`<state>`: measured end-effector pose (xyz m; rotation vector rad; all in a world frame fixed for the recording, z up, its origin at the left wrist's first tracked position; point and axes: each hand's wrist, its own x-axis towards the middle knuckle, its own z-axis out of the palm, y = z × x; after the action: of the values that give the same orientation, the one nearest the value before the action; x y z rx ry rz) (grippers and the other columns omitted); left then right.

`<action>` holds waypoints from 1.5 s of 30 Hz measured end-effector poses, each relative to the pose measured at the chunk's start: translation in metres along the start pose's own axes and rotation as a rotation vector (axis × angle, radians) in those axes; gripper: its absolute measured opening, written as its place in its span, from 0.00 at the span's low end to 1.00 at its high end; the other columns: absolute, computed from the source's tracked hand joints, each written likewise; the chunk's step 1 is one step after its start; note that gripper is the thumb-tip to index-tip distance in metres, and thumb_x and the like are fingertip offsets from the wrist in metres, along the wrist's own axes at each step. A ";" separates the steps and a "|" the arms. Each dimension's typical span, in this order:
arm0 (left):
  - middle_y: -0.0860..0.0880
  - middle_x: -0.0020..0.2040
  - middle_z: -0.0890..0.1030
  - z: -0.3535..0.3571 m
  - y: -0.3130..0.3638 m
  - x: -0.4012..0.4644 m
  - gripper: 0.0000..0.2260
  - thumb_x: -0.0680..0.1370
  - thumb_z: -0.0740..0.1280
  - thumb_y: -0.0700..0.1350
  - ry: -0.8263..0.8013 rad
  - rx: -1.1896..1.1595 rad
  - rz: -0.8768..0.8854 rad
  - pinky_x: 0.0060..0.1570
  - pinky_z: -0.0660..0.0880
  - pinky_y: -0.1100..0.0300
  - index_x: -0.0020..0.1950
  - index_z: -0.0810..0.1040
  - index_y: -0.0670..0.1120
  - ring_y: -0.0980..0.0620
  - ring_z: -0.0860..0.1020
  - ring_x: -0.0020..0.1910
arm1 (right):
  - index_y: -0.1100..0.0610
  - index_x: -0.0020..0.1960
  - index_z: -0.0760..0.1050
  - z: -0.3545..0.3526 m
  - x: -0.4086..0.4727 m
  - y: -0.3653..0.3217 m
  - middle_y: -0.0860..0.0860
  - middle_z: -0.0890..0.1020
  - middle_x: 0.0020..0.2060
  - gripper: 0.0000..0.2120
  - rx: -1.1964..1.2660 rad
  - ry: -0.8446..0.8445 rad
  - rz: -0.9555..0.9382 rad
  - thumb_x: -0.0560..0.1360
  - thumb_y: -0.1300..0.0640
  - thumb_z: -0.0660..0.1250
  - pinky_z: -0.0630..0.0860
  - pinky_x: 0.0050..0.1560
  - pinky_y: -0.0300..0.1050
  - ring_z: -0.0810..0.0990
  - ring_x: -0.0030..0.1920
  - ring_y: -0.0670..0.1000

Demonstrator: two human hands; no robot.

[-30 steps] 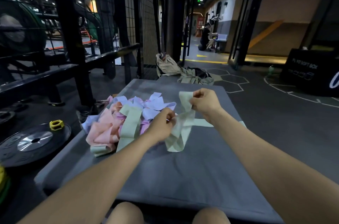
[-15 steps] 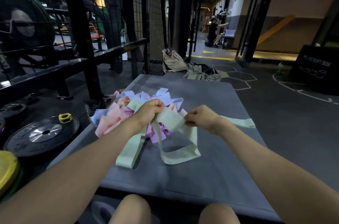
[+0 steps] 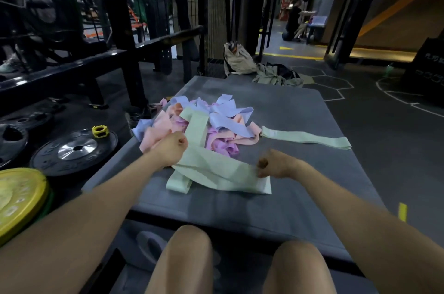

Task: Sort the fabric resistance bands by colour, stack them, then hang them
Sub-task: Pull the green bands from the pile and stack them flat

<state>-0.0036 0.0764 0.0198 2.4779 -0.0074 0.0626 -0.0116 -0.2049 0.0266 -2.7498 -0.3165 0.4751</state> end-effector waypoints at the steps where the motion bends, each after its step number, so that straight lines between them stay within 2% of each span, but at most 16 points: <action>1: 0.47 0.36 0.71 0.001 -0.009 -0.003 0.11 0.79 0.58 0.38 0.013 0.017 -0.016 0.42 0.68 0.55 0.36 0.68 0.45 0.49 0.68 0.40 | 0.60 0.47 0.79 0.005 0.001 0.001 0.55 0.79 0.44 0.05 -0.013 0.001 0.004 0.74 0.59 0.66 0.69 0.44 0.42 0.73 0.44 0.50; 5: 0.37 0.47 0.77 0.010 -0.038 -0.012 0.05 0.77 0.63 0.37 0.044 0.056 -0.088 0.50 0.72 0.56 0.47 0.78 0.37 0.43 0.73 0.49 | 0.59 0.61 0.77 0.018 0.005 0.008 0.55 0.79 0.58 0.15 -0.044 0.061 0.049 0.74 0.61 0.67 0.68 0.48 0.38 0.77 0.53 0.52; 8: 0.42 0.46 0.77 0.015 -0.041 -0.020 0.05 0.76 0.64 0.35 0.061 -0.010 -0.088 0.41 0.70 0.67 0.47 0.79 0.42 0.47 0.74 0.47 | 0.60 0.60 0.76 0.027 0.008 0.014 0.55 0.79 0.59 0.15 -0.040 0.102 0.095 0.74 0.60 0.66 0.71 0.54 0.40 0.77 0.59 0.54; 12: 0.47 0.41 0.74 0.018 -0.038 -0.025 0.07 0.77 0.64 0.35 0.053 -0.021 -0.116 0.35 0.66 0.76 0.42 0.73 0.45 0.51 0.70 0.46 | 0.62 0.56 0.78 0.039 0.011 0.018 0.57 0.80 0.56 0.12 -0.031 0.139 0.144 0.72 0.62 0.66 0.73 0.50 0.42 0.78 0.55 0.57; 14: 0.46 0.42 0.73 0.021 -0.041 -0.025 0.11 0.77 0.65 0.36 0.042 -0.034 -0.171 0.31 0.66 0.71 0.36 0.69 0.46 0.51 0.69 0.45 | 0.63 0.57 0.76 0.043 0.012 0.017 0.58 0.79 0.56 0.14 -0.039 0.150 0.180 0.72 0.62 0.66 0.72 0.48 0.42 0.78 0.56 0.58; 16: 0.45 0.48 0.73 0.021 -0.041 -0.026 0.08 0.77 0.65 0.41 0.004 0.033 -0.225 0.29 0.63 0.69 0.39 0.71 0.45 0.50 0.69 0.46 | 0.64 0.58 0.74 0.047 0.012 0.016 0.59 0.79 0.56 0.16 -0.029 0.145 0.230 0.71 0.61 0.68 0.70 0.44 0.41 0.78 0.56 0.59; 17: 0.43 0.51 0.74 0.018 -0.038 -0.028 0.03 0.78 0.65 0.42 -0.015 0.066 -0.247 0.33 0.65 0.70 0.45 0.74 0.43 0.49 0.69 0.47 | 0.65 0.58 0.74 0.049 0.012 0.015 0.60 0.79 0.55 0.17 -0.008 0.141 0.256 0.71 0.61 0.69 0.70 0.41 0.40 0.78 0.54 0.58; 19: 0.41 0.61 0.73 0.016 -0.036 -0.029 0.13 0.78 0.65 0.42 -0.028 0.110 -0.276 0.48 0.68 0.63 0.61 0.73 0.39 0.45 0.72 0.56 | 0.66 0.57 0.76 0.050 0.012 0.017 0.59 0.80 0.51 0.17 0.053 0.139 0.309 0.70 0.61 0.69 0.70 0.34 0.38 0.78 0.48 0.56; 23: 0.39 0.66 0.71 0.010 -0.032 -0.038 0.22 0.76 0.67 0.40 -0.018 0.114 -0.375 0.61 0.70 0.54 0.68 0.68 0.38 0.42 0.72 0.64 | 0.65 0.57 0.77 0.047 0.009 0.023 0.58 0.79 0.49 0.13 0.180 0.206 0.310 0.74 0.61 0.66 0.73 0.46 0.42 0.78 0.51 0.56; 26: 0.39 0.63 0.74 0.005 -0.032 -0.037 0.18 0.73 0.70 0.36 0.039 -0.159 -0.447 0.56 0.76 0.47 0.63 0.73 0.39 0.42 0.76 0.57 | 0.65 0.42 0.76 0.046 0.006 0.030 0.56 0.75 0.37 0.03 0.439 0.306 0.348 0.74 0.66 0.65 0.70 0.39 0.43 0.73 0.39 0.54; 28: 0.40 0.62 0.75 0.002 -0.027 -0.036 0.15 0.73 0.69 0.32 0.085 -0.450 -0.491 0.49 0.78 0.47 0.57 0.73 0.42 0.44 0.76 0.53 | 0.62 0.39 0.74 0.042 0.005 0.038 0.56 0.75 0.35 0.06 0.544 0.350 0.362 0.74 0.68 0.62 0.74 0.39 0.47 0.74 0.37 0.54; 35: 0.44 0.63 0.75 0.010 0.019 -0.014 0.13 0.74 0.67 0.29 0.130 -0.749 -0.457 0.25 0.77 0.66 0.42 0.70 0.46 0.50 0.78 0.43 | 0.60 0.33 0.73 0.018 0.000 0.075 0.56 0.74 0.33 0.09 0.800 0.511 0.469 0.70 0.68 0.68 0.74 0.37 0.48 0.73 0.36 0.55; 39: 0.45 0.51 0.77 0.032 0.051 0.014 0.07 0.77 0.64 0.32 0.023 -0.893 -0.462 0.47 0.77 0.60 0.44 0.72 0.44 0.52 0.78 0.43 | 0.59 0.32 0.73 0.000 0.001 0.111 0.55 0.75 0.33 0.12 0.948 0.581 0.534 0.69 0.72 0.65 0.72 0.37 0.46 0.73 0.36 0.54; 41: 0.44 0.52 0.78 0.043 0.069 0.031 0.05 0.78 0.62 0.33 -0.032 -0.937 -0.452 0.45 0.76 0.59 0.49 0.75 0.41 0.52 0.77 0.41 | 0.58 0.32 0.73 -0.011 0.002 0.130 0.55 0.76 0.34 0.14 1.077 0.599 0.545 0.69 0.75 0.64 0.72 0.35 0.45 0.73 0.34 0.53; 43: 0.45 0.58 0.77 0.055 0.088 0.048 0.12 0.79 0.62 0.34 -0.028 -0.978 -0.445 0.45 0.74 0.60 0.61 0.73 0.39 0.50 0.76 0.48 | 0.59 0.32 0.72 -0.022 0.003 0.148 0.57 0.76 0.35 0.15 1.202 0.619 0.532 0.69 0.76 0.64 0.72 0.30 0.40 0.72 0.33 0.52; 45: 0.44 0.57 0.76 0.069 0.107 0.066 0.12 0.79 0.60 0.34 -0.025 -0.993 -0.461 0.50 0.72 0.59 0.62 0.73 0.40 0.50 0.75 0.50 | 0.58 0.34 0.70 -0.035 0.005 0.163 0.55 0.75 0.33 0.15 1.307 0.665 0.553 0.69 0.76 0.66 0.73 0.25 0.37 0.73 0.32 0.50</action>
<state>0.0634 -0.0497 0.0345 1.4414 0.4173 -0.1397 0.0315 -0.3638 -0.0020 -1.4925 0.6960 -0.1449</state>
